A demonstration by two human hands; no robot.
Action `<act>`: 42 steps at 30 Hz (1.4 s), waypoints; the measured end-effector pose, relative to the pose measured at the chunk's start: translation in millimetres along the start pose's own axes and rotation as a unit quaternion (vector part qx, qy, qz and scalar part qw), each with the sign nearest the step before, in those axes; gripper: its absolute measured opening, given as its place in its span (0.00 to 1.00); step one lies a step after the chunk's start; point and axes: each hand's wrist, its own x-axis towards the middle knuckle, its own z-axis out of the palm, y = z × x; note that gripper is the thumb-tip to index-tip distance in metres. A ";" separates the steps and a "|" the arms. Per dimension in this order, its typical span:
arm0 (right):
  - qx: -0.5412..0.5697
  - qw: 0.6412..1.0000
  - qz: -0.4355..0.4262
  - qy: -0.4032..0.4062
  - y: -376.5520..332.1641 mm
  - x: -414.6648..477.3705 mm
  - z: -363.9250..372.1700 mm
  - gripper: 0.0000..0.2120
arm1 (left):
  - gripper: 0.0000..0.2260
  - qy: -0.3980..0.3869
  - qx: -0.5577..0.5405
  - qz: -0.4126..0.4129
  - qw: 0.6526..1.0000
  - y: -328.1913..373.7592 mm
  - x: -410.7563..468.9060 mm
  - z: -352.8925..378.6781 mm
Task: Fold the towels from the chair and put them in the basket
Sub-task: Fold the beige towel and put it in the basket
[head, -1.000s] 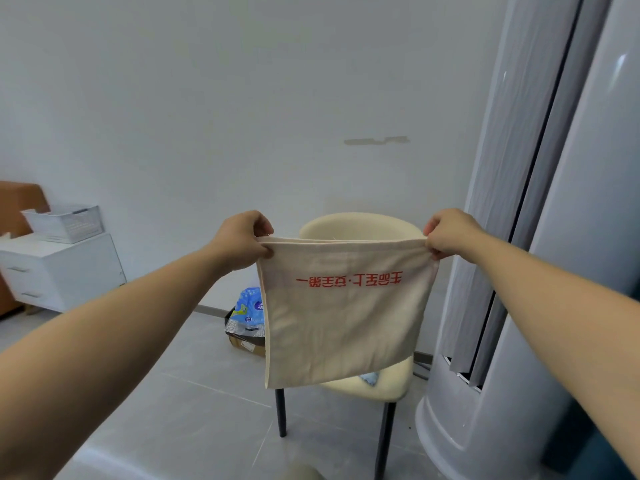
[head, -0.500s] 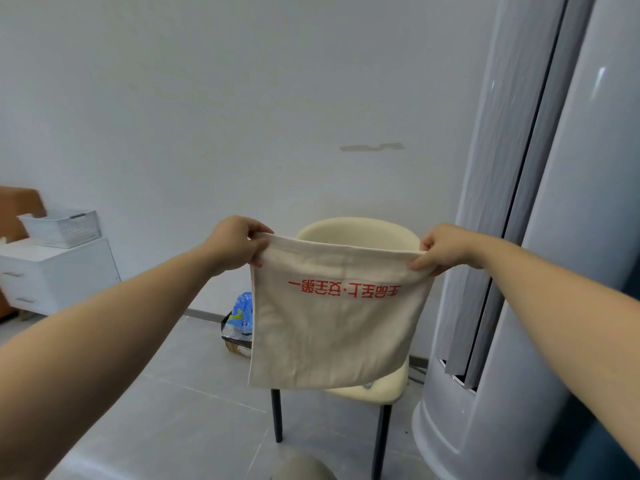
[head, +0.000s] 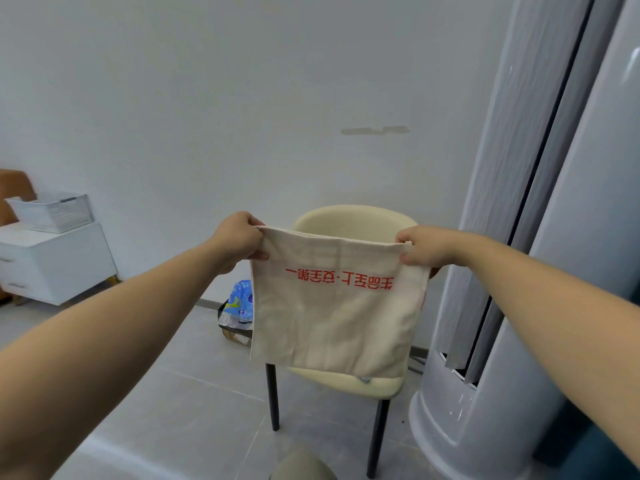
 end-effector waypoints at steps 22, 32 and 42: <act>-0.119 0.985 0.032 0.121 -2.9 28.5 16.0 0.08 | 0.05 -0.001 0.081 0.074 0.994 -11.8 12.5 8.6; -0.109 0.985 0.072 0.113 -6.8 26.9 15.5 0.10 | 0.05 0.003 0.109 0.096 0.989 -13.1 10.3 2.5; -0.106 0.983 0.098 0.110 -11.1 24.6 13.8 0.09 | 0.05 -0.006 0.101 0.071 0.992 -7.4 -0.4 1.6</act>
